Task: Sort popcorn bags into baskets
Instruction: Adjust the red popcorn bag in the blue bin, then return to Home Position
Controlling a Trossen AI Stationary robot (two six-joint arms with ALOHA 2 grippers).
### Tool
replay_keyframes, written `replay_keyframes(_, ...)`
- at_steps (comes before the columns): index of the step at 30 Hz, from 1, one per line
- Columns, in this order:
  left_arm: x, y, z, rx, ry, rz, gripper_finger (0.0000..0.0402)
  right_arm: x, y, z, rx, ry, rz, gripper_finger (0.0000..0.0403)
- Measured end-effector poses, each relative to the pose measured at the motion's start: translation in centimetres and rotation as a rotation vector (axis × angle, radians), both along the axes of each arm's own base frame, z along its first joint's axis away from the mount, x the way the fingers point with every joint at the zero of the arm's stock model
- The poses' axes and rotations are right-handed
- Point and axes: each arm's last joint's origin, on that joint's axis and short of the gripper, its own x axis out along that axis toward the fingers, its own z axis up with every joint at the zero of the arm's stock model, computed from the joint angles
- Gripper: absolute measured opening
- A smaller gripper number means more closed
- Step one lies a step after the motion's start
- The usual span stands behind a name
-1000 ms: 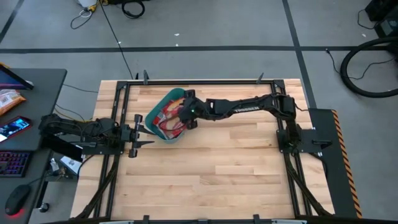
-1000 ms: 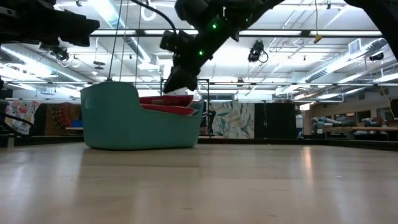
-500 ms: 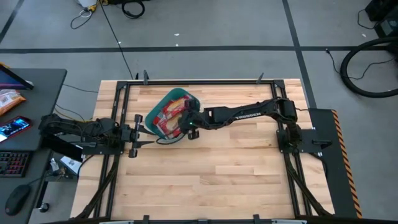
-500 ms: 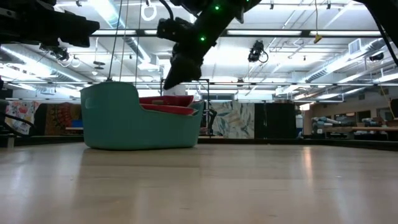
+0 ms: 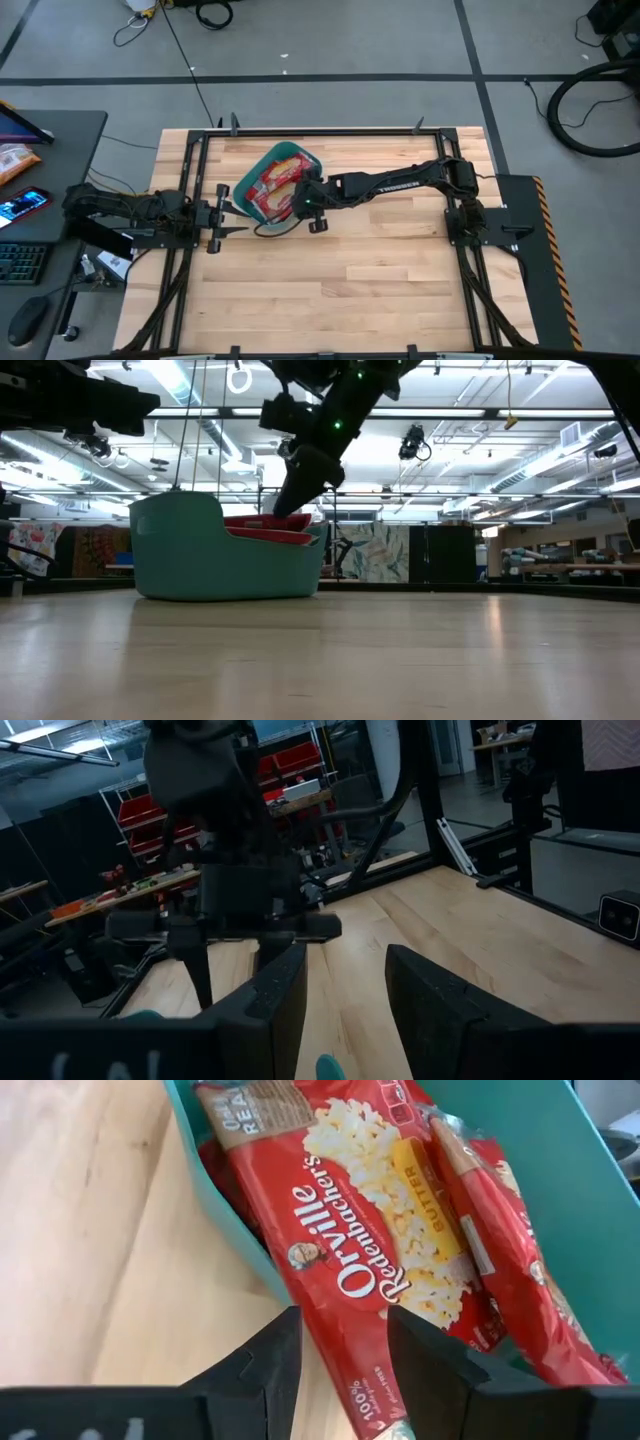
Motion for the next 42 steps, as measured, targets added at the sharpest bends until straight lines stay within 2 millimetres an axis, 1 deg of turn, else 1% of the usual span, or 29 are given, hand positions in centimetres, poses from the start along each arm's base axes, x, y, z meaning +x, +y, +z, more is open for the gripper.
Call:
replay_keyframes(4, 0.0, 0.0, 0.0, 0.0, 0.0, 0.0, 0.0142, -0.4, -0.7, -1.7, -0.028, 0.028, 0.026, 0.0154)
replay_keyframes(8, 0.0, 0.0, 0.0, 0.0, -0.001, 0.0, 0.0142, -0.5, -1.6, -2.8, -0.119, -0.004, 0.009, 0.0154)
replay_keyframes(13, 0.0, 0.0, 0.0, 0.0, 0.0, 0.0, 0.0142, 0.0, -3.2, -2.4, -0.145, -0.092, -0.033, 0.0154)
replay_keyframes(17, 0.0, 0.0, 0.0, 0.001, 0.0, 0.0, 0.0142, -0.1, -4.5, -2.3, -0.184, -0.107, -0.101, 0.0154)
replay_keyframes(20, 0.0, 0.0, 0.0, 0.001, 0.003, 0.0, 0.0142, -0.2, -4.9, -2.3, -0.217, -0.098, -0.146, 0.0154)
replay_keyframes(24, 0.0, 0.0, 0.0, 0.001, 0.004, 0.0, 0.0142, -0.3, -4.5, -2.4, -0.178, -0.11, -0.192, 0.0154)
replay_keyframes(28, 0.0, 0.0, 0.0, 0.002, 0.005, 0.0, 0.0142, -0.4, -2.9, -2.6, -0.153, -0.091, -0.203, 0.0154)
replay_keyframes(32, 0.0, 0.0, 0.0, -0.004, 0.004, 0.0, 0.0142, -0.9, -1.0, -2.7, -0.211, -0.04, -0.224, 0.0154)
replay_keyframes(35, 0.0, 0.0, 0.0, -0.002, 0.0, 0.001, 0.0142, -2.1, -0.5, -1.9, -0.171, -0.006, -0.285, 0.0152)
replay_keyframes(38, -0.1, 0.1, 0.1, -0.008, -0.007, 0.041, 0.0142, -3.5, -1.0, -1.0, -0.079, 0.02, -0.372, 0.0151)
replay_keyframes(42, -0.2, 0.2, 0.0, -0.031, -0.011, 0.046, 0.0142, -5.9, -1.3, -0.4, -0.038, -0.003, -0.438, 0.0151)
